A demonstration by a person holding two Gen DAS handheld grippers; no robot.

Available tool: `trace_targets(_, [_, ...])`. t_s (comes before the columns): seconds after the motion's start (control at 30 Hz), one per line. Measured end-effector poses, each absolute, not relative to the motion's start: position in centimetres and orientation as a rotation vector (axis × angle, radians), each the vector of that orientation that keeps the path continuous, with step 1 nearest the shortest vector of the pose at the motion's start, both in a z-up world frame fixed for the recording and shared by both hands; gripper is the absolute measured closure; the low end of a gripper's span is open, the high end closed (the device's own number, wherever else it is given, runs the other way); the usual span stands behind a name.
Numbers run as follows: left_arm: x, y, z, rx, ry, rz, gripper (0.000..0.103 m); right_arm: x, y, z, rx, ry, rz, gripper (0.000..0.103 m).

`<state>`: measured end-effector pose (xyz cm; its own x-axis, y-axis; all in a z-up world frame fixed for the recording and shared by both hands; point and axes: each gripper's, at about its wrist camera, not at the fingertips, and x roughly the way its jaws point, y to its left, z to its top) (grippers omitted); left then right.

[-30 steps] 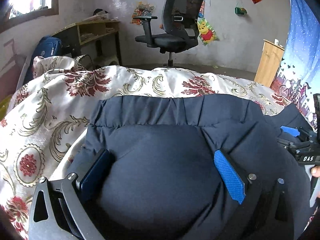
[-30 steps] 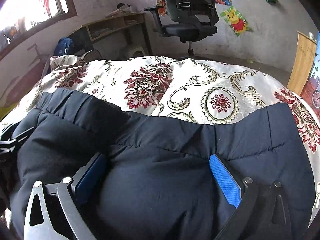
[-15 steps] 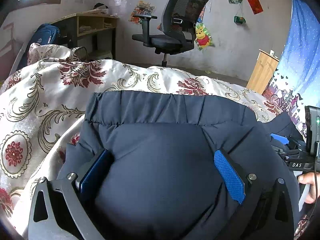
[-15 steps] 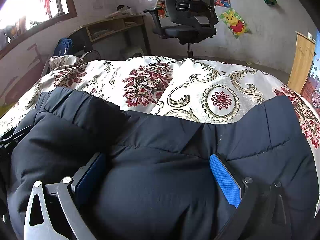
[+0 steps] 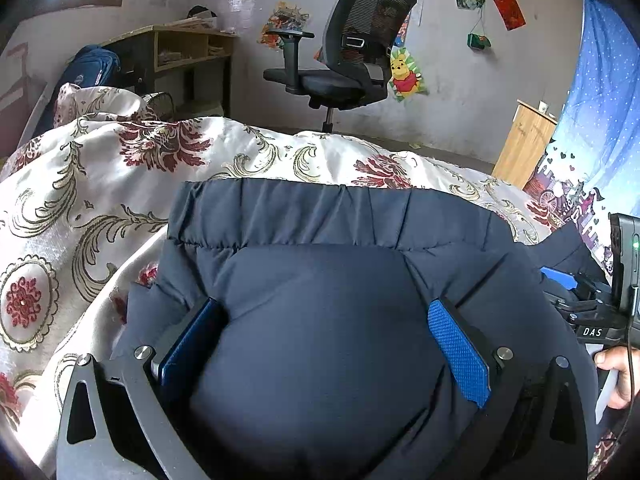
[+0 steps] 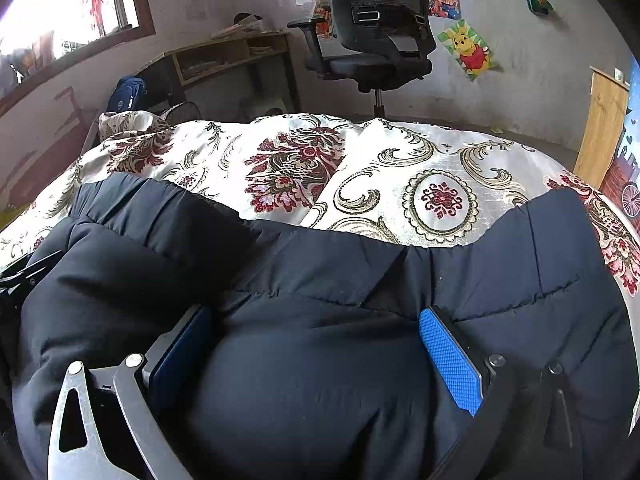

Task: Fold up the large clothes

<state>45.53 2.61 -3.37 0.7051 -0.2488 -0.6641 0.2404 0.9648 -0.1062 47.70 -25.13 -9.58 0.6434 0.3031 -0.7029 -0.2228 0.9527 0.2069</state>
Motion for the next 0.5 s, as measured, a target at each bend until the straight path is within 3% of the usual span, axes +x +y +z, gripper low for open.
trace_targets(0.5, [44.3,3.0,-2.5,-0.02,0.706,-0.227,0.001,46.7,-26.2,-8.7,0.107,0.784,0.287,0.0])
